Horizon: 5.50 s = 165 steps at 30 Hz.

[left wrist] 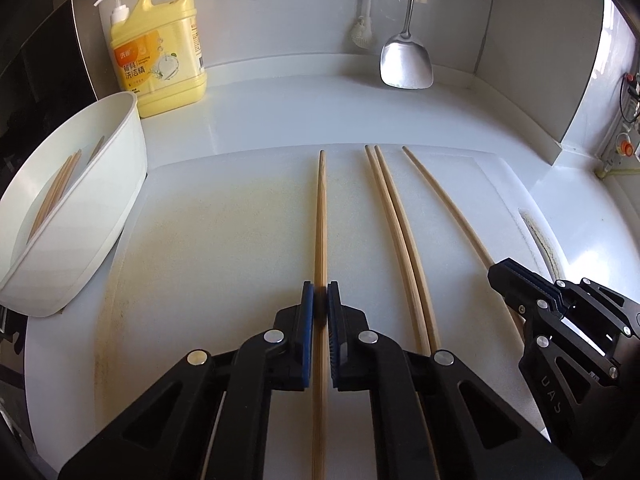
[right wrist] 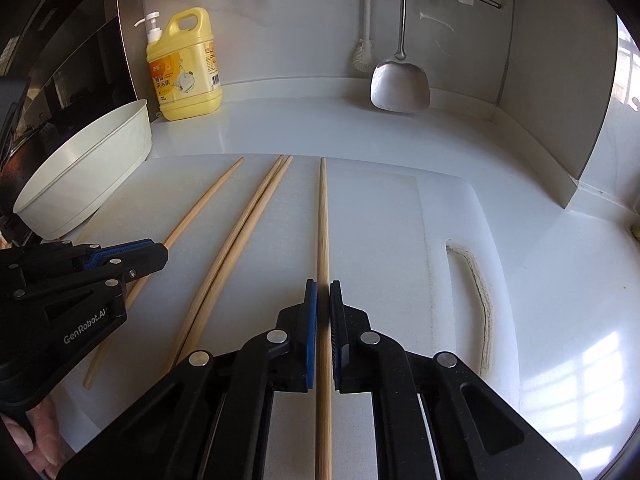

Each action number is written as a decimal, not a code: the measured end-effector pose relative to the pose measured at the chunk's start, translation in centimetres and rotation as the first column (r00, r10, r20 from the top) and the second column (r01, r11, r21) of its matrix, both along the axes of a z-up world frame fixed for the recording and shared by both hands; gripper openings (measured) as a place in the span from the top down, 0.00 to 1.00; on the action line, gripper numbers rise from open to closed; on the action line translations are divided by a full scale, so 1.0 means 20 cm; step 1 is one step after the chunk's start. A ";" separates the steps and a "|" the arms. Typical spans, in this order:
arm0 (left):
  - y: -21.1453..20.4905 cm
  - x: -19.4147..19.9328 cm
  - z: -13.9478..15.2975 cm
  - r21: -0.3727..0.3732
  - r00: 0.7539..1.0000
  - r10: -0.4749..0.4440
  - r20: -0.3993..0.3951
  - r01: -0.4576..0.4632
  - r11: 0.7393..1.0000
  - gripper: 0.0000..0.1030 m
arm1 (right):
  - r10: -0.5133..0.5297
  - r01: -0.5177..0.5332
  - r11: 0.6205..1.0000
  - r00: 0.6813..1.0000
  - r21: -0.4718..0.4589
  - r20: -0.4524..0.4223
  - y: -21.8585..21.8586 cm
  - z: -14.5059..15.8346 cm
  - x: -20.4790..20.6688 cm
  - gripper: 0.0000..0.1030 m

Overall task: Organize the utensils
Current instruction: 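Close the left tool on one chopstick while the right tool grasps another, then carry the held chopsticks with both tools over the water basin, then lower both held chopsticks toward the water inside the basin, then open both tools to drop the chopsticks into the water, then move both open tools back over the last two chopsticks on the cutting board, then spread the last two chopsticks apart with the right tool while the left tool aligns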

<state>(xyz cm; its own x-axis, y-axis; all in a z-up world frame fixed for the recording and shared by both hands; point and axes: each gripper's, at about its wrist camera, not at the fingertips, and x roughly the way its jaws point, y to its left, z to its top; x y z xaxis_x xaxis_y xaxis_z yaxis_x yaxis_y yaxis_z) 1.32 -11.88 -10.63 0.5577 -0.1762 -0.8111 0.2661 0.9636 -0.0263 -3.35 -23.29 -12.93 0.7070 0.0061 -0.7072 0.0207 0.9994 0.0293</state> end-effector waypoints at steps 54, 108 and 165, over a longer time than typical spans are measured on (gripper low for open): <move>1.52 0.76 0.24 -0.072 0.960 0.240 -0.143 -0.252 0.965 0.93 | 0.257 -0.229 0.958 0.953 0.175 -0.158 1.51 0.36 1.03 0.94; 1.44 0.46 0.52 -0.031 0.987 0.156 0.043 -0.155 0.987 0.08 | -0.055 0.066 0.986 0.996 0.152 -0.071 1.06 0.50 0.43 0.45; 0.45 -0.11 0.10 -0.058 0.984 0.179 0.013 -0.178 0.982 0.07 | -0.113 0.116 0.980 0.993 0.159 -0.030 0.09 0.04 -0.05 0.37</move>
<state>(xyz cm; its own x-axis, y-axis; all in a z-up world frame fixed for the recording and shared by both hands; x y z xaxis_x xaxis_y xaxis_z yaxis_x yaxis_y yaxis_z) -0.92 -2.93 -8.63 0.5987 -0.1175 -0.7923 0.0911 0.9927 -0.0785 -4.43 -21.42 -12.08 0.6948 0.0406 -0.7181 0.1368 0.9727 0.1874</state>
